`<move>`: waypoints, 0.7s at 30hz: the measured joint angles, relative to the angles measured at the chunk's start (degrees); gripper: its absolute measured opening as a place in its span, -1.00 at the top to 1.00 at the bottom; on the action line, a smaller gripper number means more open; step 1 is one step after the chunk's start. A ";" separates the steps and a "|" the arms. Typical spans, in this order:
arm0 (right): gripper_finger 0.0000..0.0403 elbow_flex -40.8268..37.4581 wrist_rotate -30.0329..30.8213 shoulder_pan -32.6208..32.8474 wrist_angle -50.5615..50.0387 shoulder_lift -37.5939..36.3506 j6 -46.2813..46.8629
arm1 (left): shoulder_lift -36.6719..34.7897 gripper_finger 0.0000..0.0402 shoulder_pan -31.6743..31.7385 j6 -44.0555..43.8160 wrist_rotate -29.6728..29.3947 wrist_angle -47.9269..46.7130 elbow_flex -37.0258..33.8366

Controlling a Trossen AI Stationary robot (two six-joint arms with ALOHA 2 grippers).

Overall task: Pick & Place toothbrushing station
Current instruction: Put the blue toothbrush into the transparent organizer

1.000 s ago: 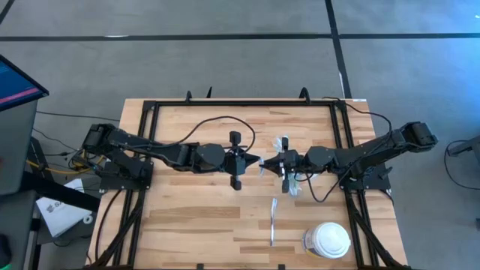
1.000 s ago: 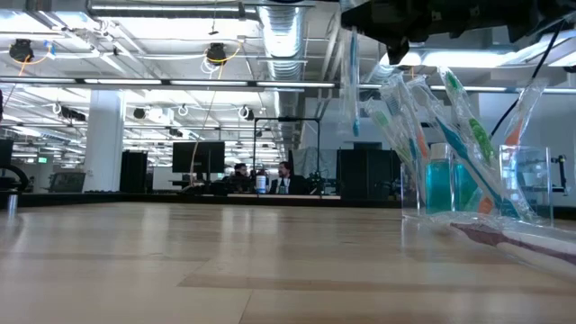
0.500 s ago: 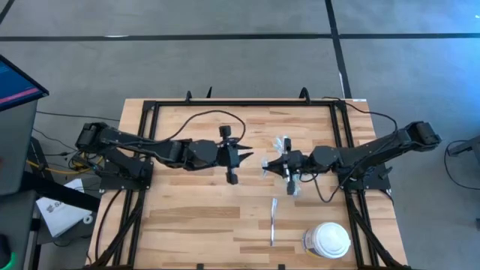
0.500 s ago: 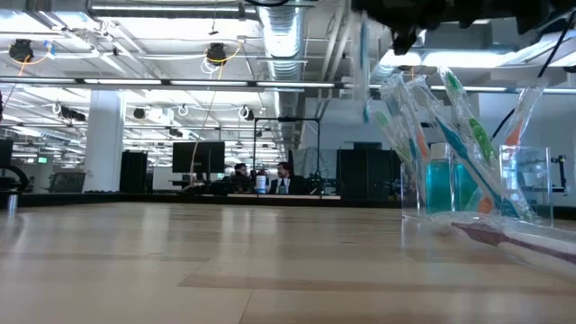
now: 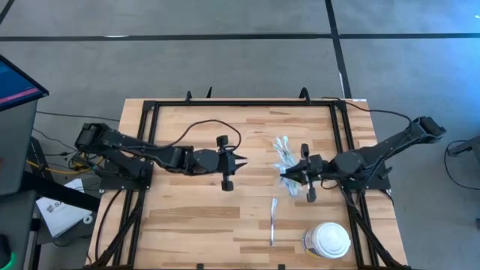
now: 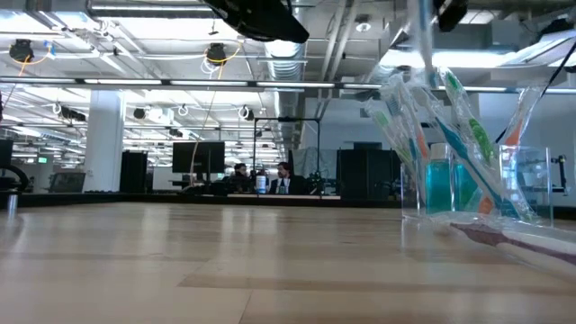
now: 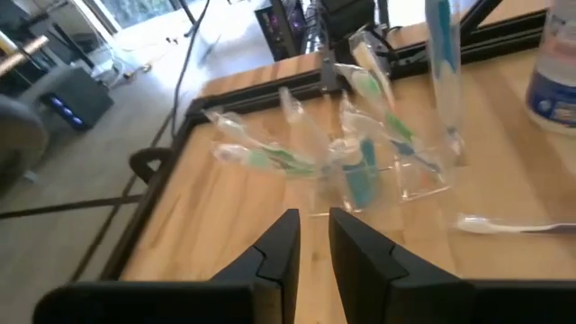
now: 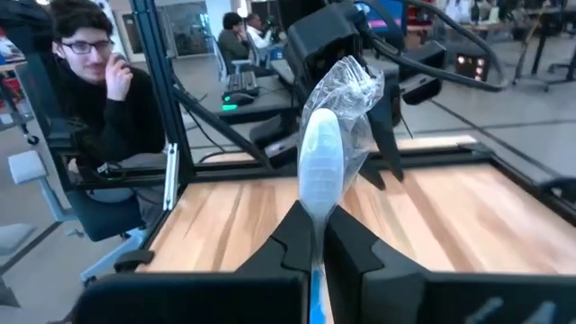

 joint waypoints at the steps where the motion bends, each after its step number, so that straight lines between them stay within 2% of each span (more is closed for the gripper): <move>1: 0.99 0.00 1.78 1.17 -1.38 -0.76 0.61 | 0.00 0.72 -0.14 -0.71 0.21 0.00 -0.17; 13: 0.99 0.00 27.37 16.15 -14.68 -4.15 9.91 | -0.04 0.72 -3.24 -6.01 3.62 2.88 -5.52; 21: 0.99 0.00 36.02 20.85 -23.64 -3.98 19.75 | -0.04 0.73 -4.07 -6.79 5.89 9.48 -9.13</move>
